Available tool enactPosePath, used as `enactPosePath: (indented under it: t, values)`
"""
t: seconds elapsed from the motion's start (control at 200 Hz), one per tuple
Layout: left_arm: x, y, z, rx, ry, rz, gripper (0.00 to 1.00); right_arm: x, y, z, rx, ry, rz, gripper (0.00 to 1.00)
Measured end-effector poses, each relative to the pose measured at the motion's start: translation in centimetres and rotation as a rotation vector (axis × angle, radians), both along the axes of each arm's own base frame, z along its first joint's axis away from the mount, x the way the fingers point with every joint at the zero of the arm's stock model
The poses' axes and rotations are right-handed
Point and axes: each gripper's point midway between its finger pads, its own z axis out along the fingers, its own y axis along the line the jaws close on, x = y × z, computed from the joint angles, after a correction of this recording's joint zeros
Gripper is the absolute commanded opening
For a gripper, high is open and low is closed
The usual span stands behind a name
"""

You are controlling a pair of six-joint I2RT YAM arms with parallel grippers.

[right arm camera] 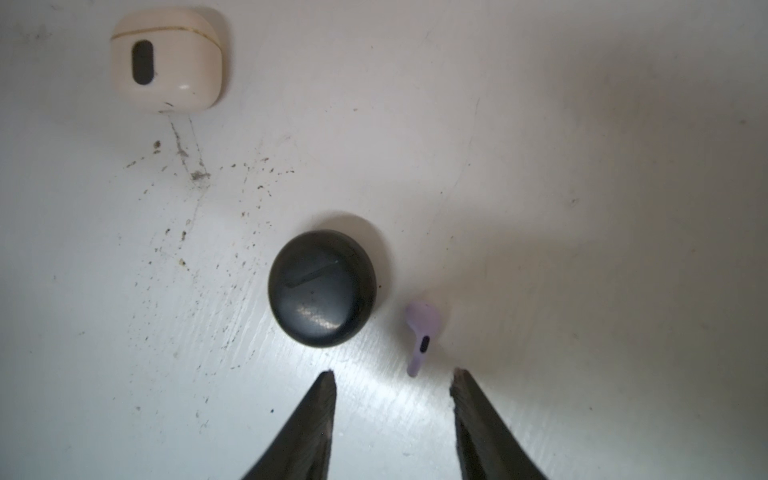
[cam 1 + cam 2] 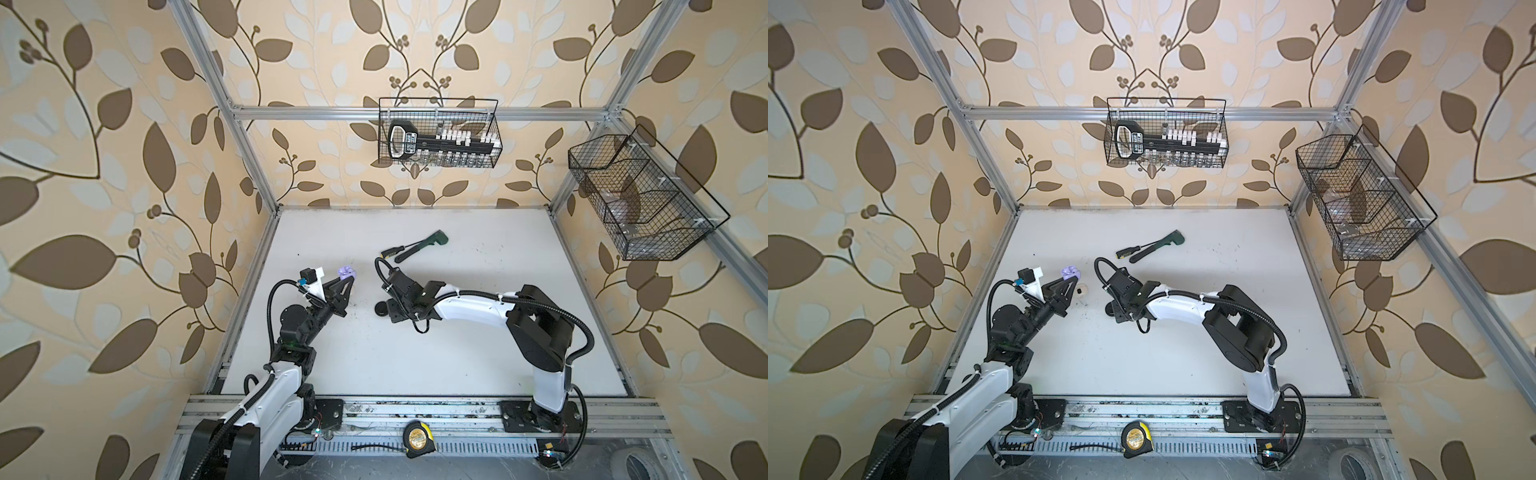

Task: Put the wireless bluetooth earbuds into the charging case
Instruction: 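Open the right gripper and move it back over the other lilac earbud, then lower the right gripper and close it on the second lilac earbud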

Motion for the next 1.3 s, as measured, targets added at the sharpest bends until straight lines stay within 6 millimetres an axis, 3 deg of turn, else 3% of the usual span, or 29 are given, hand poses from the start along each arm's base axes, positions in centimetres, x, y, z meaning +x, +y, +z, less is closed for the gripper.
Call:
enactPosePath:
  t: [0.435, 1.3]
  values:
    - [-0.4, -0.1, 0.2, -0.001, -0.015, -0.007, 0.00, 1.2, -0.6, -2.8, -0.141, 0.006, -0.014, 0.41]
    - [-0.9, -0.1, 0.3, -0.002, -0.029, -0.014, 0.00, 1.7, -0.1, -2.8, -0.151, -0.010, -0.010, 0.24]
